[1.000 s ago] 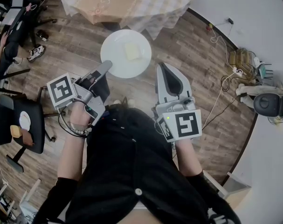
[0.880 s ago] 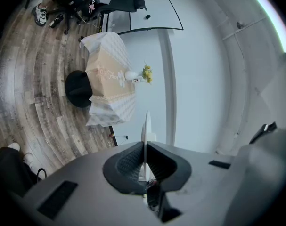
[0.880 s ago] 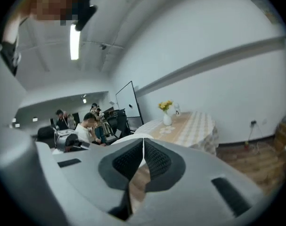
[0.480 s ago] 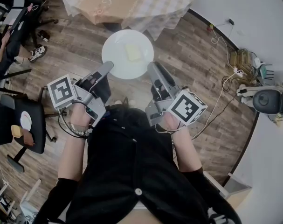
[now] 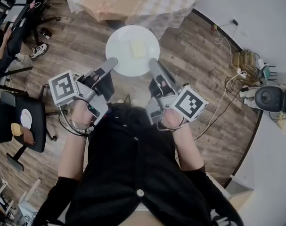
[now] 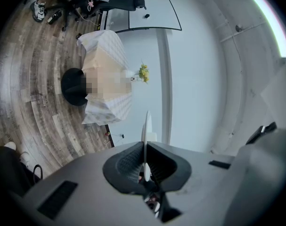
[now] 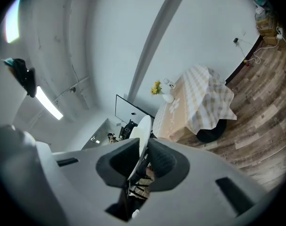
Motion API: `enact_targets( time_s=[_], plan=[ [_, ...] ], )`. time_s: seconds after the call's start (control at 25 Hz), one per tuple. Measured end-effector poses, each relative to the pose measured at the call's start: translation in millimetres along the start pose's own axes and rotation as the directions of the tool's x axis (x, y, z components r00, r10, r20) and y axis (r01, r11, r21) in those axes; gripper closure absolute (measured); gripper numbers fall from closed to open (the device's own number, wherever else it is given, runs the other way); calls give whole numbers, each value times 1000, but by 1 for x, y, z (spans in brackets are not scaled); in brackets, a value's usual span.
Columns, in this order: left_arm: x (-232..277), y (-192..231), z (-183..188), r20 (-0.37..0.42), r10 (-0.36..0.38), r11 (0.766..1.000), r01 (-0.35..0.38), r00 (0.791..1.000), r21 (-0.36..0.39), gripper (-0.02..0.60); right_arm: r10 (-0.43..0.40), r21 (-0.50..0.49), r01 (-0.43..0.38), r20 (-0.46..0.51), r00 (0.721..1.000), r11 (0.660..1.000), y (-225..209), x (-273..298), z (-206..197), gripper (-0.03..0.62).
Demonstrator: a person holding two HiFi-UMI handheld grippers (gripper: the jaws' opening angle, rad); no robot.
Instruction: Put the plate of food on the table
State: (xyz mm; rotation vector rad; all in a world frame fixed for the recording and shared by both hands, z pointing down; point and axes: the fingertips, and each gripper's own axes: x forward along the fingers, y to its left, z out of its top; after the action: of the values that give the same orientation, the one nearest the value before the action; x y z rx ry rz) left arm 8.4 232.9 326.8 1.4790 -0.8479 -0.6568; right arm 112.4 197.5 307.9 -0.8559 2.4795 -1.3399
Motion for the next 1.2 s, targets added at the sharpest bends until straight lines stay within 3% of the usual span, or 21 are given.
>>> enact_targets(
  time_s=[0.68,1.2],
  plan=[
    [-3,-3,-2,-36,22,1000,-22,999,18,571,-5,12,5,45,999,1000,4,-6,-2,553],
    [-2,-7,-4,-60,-5,1000,6,998,16,571,-21,-17,21,48,999,1000,8,-11,-2,553]
  ],
)
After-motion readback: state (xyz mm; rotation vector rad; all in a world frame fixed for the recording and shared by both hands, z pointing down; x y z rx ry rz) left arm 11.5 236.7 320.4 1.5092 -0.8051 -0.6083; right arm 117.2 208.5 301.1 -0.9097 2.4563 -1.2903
